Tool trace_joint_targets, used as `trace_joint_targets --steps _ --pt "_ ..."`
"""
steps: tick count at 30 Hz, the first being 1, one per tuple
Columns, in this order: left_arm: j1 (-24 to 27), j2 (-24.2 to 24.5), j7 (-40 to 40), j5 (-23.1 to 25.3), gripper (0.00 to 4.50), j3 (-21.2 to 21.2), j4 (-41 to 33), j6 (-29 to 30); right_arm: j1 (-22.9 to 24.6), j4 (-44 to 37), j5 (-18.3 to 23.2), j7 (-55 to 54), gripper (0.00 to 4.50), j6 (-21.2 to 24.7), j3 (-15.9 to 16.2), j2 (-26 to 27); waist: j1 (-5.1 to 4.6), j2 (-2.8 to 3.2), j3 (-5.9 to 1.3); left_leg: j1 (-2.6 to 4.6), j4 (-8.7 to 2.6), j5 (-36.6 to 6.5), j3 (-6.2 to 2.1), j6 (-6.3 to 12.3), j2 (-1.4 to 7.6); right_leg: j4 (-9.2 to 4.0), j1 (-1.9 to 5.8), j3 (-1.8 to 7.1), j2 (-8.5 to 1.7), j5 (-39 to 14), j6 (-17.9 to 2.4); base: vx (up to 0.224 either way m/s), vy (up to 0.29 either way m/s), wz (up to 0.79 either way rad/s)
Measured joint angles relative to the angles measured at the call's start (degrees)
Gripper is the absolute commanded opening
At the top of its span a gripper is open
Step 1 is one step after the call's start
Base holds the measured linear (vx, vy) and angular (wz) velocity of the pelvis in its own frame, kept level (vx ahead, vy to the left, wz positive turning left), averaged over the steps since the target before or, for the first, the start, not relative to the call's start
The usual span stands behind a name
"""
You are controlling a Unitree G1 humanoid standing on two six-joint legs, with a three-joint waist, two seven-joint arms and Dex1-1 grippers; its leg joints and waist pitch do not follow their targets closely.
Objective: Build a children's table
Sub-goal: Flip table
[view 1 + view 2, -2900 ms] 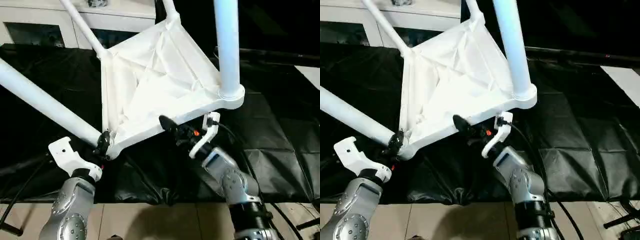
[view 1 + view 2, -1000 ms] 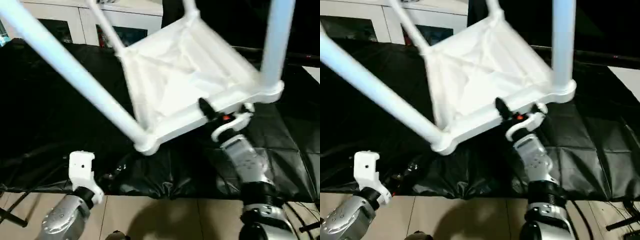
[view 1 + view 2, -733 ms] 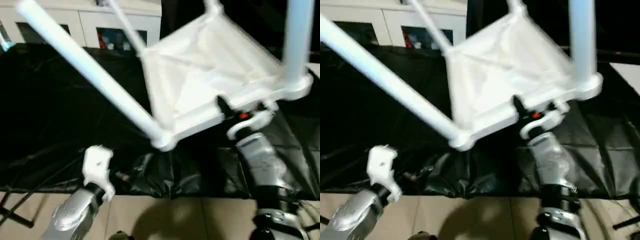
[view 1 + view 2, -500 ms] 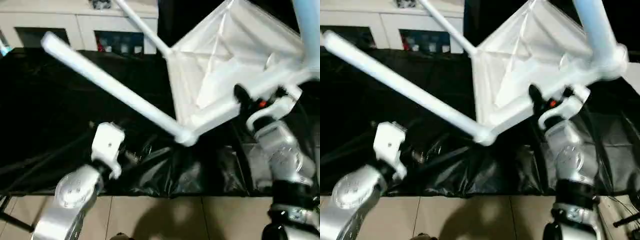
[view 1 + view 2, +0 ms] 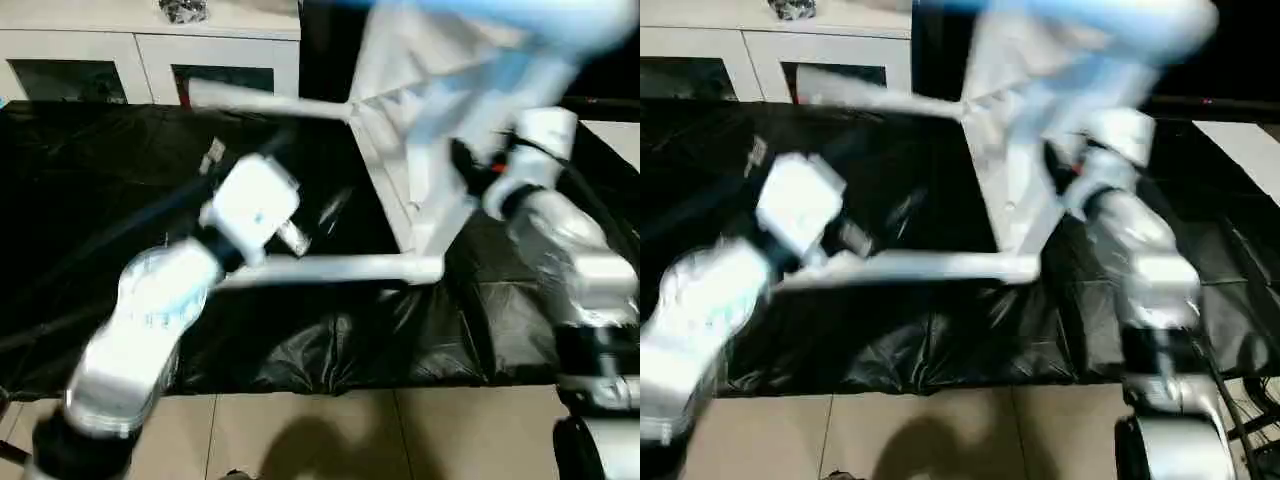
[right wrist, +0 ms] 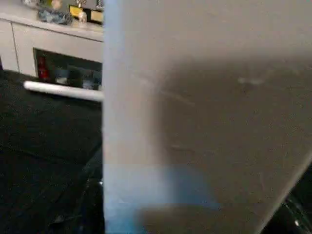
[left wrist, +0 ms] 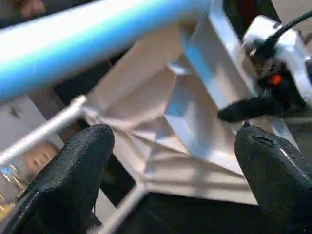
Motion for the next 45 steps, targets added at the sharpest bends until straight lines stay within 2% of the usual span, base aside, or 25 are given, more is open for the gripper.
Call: trace_joint_targets --steps 5,6,7,9,11,13,16,18,21,24,25,27,32,33,34,36,38,45 --pt "-7.35 1.4 -0.27 4.15 4.5 -0.31 1.79 -4.4 -1.43 1.95 -1.73 -2.09 2.02 -1.03 1.2 2.01 0.25 -0.2 -0.07 -0.07 0.09 0.01 -0.01 0.0 -0.02 -0.01 -0.01 0.02 -0.02 0.06 -0.01 0.0 0.0 0.0" --pt "-8.95 1.41 0.04 5.05 4.5 -0.3 2.02 -5.46 -1.56 2.09 -1.92 -2.03 2.33 -1.15 1.35 2.42 0.09 -0.28 -0.12 -0.06 0.08 0.01 0.0 0.0 -0.01 -0.01 -0.01 0.02 -0.01 0.07 0.0 0.0 0.0 0.0" --pt "-9.77 1.4 0.33 5.54 4.5 -0.29 2.06 -6.17 -1.58 2.11 -2.07 -1.88 2.33 -1.23 1.42 2.62 0.0 -0.32 -0.15 -0.06 0.08 0.01 0.0 0.0 0.0 -0.01 -0.01 0.02 -0.01 0.07 0.0 0.0 0.0 0.0" --pt "-10.88 1.42 0.46 6.02 4.5 -0.27 2.21 -7.33 -1.61 2.14 -3.02 -1.82 2.68 -1.38 1.87 2.67 -0.09 -0.37 -0.16 -0.05 0.05 0.01 0.0 0.0 0.03 -0.01 -0.02 0.0 0.01 0.06 0.0 0.0 0.0 0.0" --pt "-12.18 2.02 1.48 7.99 4.5 -0.24 3.32 -8.17 -1.56 3.44 -3.67 -1.91 2.75 -1.1 2.39 3.2 -0.16 -0.46 -0.15 -0.05 0.06 0.03 -0.01 -0.03 0.11 0.01 -0.04 -0.01 0.08 0.08 -0.03 0.0 0.0 0.0" --pt "-13.31 3.09 2.78 10.59 4.5 -0.22 4.82 -8.4 -1.13 4.56 -3.78 -1.87 3.07 -1.01 2.72 3.77 -0.26 -0.44 -0.13 -0.1 0.06 0.04 0.01 -0.04 0.1 0.02 -0.09 0.0 0.08 0.1 -0.04 0.0 0.0 0.0" --pt "-13.76 4.32 4.38 13.89 4.5 0.14 7.83 -8.67 -1.02 4.75 -3.86 -1.92 3.15 -1.04 2.88 3.78 -0.32 -0.44 -0.12 -0.19 0.06 0.04 0.01 -0.05 0.1 0.02 -0.18 0.0 0.08 0.1 -0.04 0.0 0.0 0.0" --pt "-14.3 5.79 6.58 17.43 4.5 0.32 10.66 -8.84 -1.01 4.66 -3.88 -2.18 3.15 -1.48 2.78 4.34 -0.3 -0.46 -0.14 -0.54 0.08 0.22 0.01 -0.33 0.11 0.07 -0.55 0.01 0.08 0.17 -0.04 0.0 0.0 0.0" --pt "-14.55 7.22 8.44 20.39 4.5 1.76 13.8 -9.48 -0.45 4.66 -3.77 -1.81 3.15 -2.28 2.33 4.83 -0.16 -0.43 -0.14 -0.84 0.08 0.33 0.01 -0.32 0.11 0.07 -0.83 0.0 0.09 0.22 -0.03 0.0 0.0 0.0" --pt "-15.35 8.62 9.07 22.12 4.5 1.8 15.88 -10.42 -0.32 4.67 -3.75 -1.23 3.15 -2.55 2.18 4.83 -0.06 -0.43 -0.14 -0.84 0.08 0.33 0.01 -0.32 0.11 0.07 -0.84 0.0 0.09 0.22 -0.03 0.0 0.0 0.0" --pt "-15.72 8.83 9.4 22.75 4.5 1.79 16.7 -10.74 -0.29 4.68 -3.74 -1.09 2.87 -2.74 2.19 4.83 -0.05 -0.43 -0.14 -0.84 0.08 0.34 0.01 -0.33 0.11 0.07 -0.84 0.0 0.09 0.22 -0.04 0.0 0.0 0.0" --pt "-16.33 9.27 10.5 24.66 4.5 1.75 18.67 -11.33 -0.22 4.68 -3.71 -1.0 2.87 -3.36 2.14 4.98 -0.11 -0.42 -0.13 -0.82 0.08 0.36 0.01 -0.36 0.12 0.08 -0.85 0.01 0.09 0.24 -0.06 0.0 0.0 0.0" --pt "-18.05 10.08 12.64 27.84 4.5 1.78 22.84 -12.26 0.18 4.73 -3.65 -0.87 2.49 -4.34 1.16 5.72 -0.15 -0.42 -0.13 -0.82 0.07 0.37 0.01 -0.38 0.15 0.09 -0.85 0.0 0.11 0.26 -0.08 0.0 0.0 0.0" --pt "-18.05 10.11 12.77 28.07 4.33 1.81 23.46 -12.4 0.28 4.72 -3.65 -0.81 2.36 -4.51 1.06 5.72 -0.14 -0.42 -0.13 -0.82 0.07 0.37 0.01 -0.38 0.15 0.09 -0.85 0.0 0.11 0.26 -0.08 0.0 0.0 0.0" --pt "-18.06 10.07 12.87 28.05 4.16 1.88 23.76 -12.59 0.29 4.73 -3.65 -0.77 2.19 -4.55 1.0 5.77 -0.14 -0.42 -0.13 -0.82 0.07 0.37 0.01 -0.38 0.15 0.09 -0.85 0.0 0.11 0.26 -0.08 0.0 0.0 0.0" --pt "-18.17 9.64 12.72 27.02 4.16 2.73 23.81 -12.73 0.29 4.75 -3.64 -0.7 2.12 -4.58 0.85 5.91 -0.1 -0.42 -0.13 -0.81 0.07 0.38 0.01 -0.39 0.15 0.1 -0.85 -0.01 0.12 0.26 -0.09 0.0 0.0 0.0" --pt "-18.41 9.17 12.49 26.54 3.97 3.18 23.81 -12.71 0.29 4.84 -3.65 -0.59 2.02 -4.65 0.67 6.04 0.01 -0.42 -0.14 -0.8 0.07 0.39 0.01 -0.41 0.15 0.12 -0.85 -0.01 0.11 0.27 -0.11 0.0 0.0 0.0" --pt "-18.03 6.7 9.73 23.87 3.41 4.42 22.11 -11.61 0.28 6.61 -3.78 0.13 1.95 -6.48 -0.05 5.59 0.26 -0.42 -0.14 -0.76 0.07 0.41 0.02 -0.39 0.15 0.12 -0.83 0.01 0.11 0.36 -0.15 0.0 0.0 0.0"
